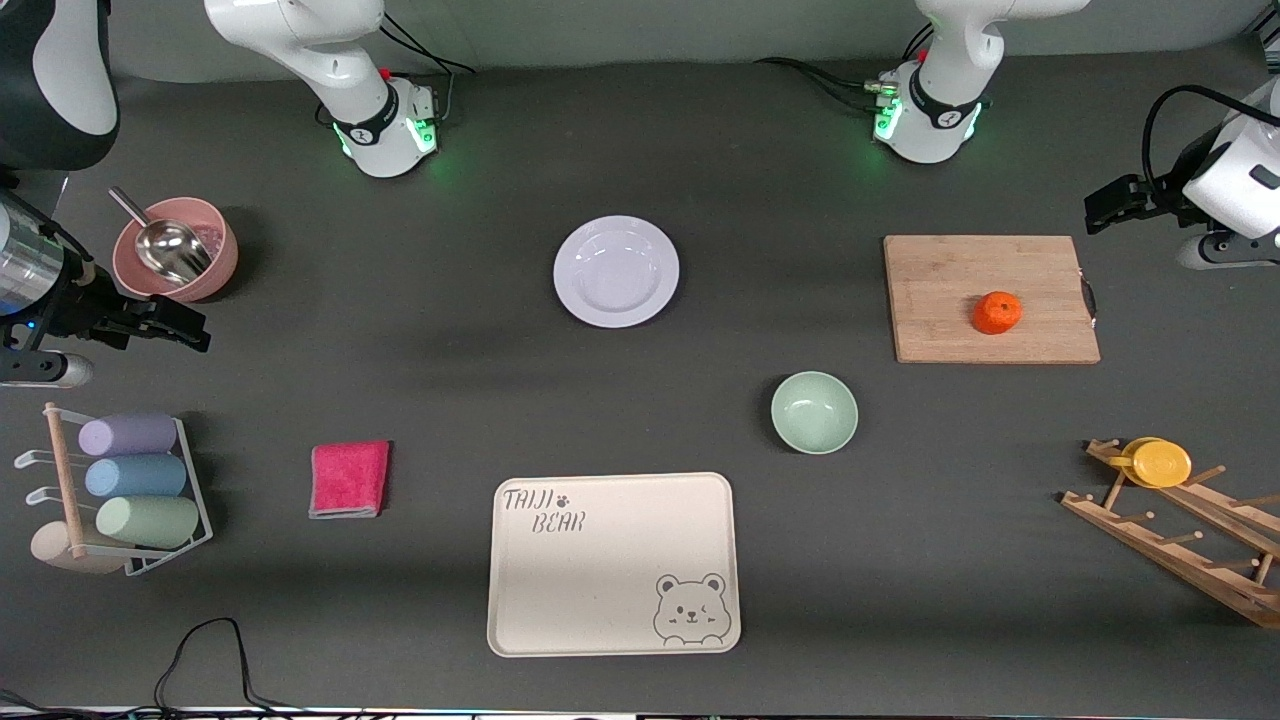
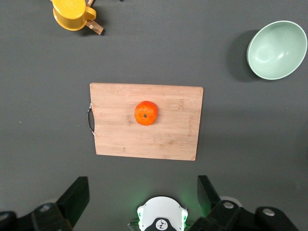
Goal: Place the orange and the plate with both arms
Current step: 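Move the left gripper toward the orange on the cutting board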
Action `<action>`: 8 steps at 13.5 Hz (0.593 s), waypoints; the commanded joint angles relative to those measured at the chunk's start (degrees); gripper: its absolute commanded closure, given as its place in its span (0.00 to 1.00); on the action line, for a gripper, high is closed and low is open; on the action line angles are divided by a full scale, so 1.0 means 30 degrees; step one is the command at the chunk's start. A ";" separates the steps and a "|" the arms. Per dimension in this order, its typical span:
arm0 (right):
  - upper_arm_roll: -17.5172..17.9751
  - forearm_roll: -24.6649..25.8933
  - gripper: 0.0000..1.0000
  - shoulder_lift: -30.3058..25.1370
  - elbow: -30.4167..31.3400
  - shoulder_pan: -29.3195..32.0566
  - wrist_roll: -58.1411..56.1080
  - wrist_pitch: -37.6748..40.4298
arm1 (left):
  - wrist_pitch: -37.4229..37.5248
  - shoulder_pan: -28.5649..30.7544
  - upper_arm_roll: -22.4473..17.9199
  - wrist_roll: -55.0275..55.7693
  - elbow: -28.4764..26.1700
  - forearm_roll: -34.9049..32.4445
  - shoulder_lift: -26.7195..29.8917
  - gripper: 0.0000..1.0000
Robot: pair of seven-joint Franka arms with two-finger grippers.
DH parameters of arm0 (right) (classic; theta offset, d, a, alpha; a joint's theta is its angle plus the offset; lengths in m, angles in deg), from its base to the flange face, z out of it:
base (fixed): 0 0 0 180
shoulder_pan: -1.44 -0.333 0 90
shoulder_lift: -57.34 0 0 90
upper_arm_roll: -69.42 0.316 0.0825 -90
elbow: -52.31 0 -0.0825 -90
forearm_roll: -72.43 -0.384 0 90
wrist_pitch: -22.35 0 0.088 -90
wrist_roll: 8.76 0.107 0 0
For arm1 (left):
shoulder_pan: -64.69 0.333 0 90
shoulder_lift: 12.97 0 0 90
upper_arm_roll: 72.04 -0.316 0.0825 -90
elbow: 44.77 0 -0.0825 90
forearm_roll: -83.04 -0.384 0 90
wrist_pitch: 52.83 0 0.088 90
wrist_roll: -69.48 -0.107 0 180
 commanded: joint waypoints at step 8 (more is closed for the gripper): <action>-0.1042 -0.2144 0.00 -0.0291 -0.0003 0.0115 0.0202 -0.0441 | 0.0990 0.0095 0.0005 -0.0129 0.0953 -0.0232 -0.0566 0.00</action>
